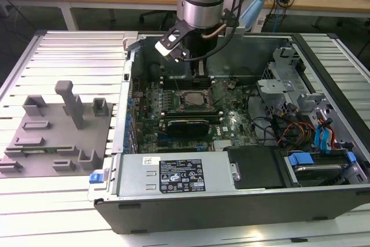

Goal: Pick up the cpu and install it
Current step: 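Place the cpu into insertion slot, then close the cpu cover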

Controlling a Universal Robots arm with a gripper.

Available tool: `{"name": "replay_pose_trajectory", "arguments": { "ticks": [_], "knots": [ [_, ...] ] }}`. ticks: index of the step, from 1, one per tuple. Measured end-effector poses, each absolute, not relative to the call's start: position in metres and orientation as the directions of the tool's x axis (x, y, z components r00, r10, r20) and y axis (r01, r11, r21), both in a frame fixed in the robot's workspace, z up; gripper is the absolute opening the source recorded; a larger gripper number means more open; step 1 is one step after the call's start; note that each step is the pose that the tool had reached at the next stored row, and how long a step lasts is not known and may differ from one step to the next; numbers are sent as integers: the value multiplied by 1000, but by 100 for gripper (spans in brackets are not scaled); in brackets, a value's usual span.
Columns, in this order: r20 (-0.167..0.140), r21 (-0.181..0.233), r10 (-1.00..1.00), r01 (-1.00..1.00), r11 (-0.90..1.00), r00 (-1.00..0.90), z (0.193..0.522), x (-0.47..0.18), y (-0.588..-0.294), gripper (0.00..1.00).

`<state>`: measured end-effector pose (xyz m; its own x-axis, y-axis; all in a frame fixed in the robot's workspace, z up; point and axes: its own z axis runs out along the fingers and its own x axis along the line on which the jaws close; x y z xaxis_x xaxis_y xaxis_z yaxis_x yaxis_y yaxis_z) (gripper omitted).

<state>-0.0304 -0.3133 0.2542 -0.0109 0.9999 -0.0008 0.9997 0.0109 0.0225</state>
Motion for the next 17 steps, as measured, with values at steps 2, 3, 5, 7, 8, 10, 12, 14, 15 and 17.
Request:
{"name": "replay_pose_trajectory", "arguments": {
  "ticks": [2, 3, 5, 7, 8, 10, 12, 14, 15, 17],
  "knots": [
    [-1, 23, 1000, 1000, 11, -11, 258, -30, -313, 11],
    [-1, 23, 1000, 1000, 11, -11, 260, -30, -313, 11],
    [-1, 23, 1000, 1000, 11, -11, 260, -30, -313, 11],
    [-1, 23, 1000, 1000, 11, -11, 260, -30, -313, 11],
    [-1, 23, 1000, 1000, 11, -11, 260, -30, -313, 11],
    [-1, 23, 1000, 1000, 11, -11, 261, -30, -313, 11],
    [-1, 23, 1000, 1000, 11, -11, 261, -30, -313, 11],
    [-1, 23, 1000, 1000, 11, -11, 261, -30, -313, 11],
    [-1, 23, 1000, 1000, 11, -11, 261, -30, -313, 11],
    [-1, 23, 1000, 1000, 11, -11, 261, -30, -313, 11]
  ]
}}
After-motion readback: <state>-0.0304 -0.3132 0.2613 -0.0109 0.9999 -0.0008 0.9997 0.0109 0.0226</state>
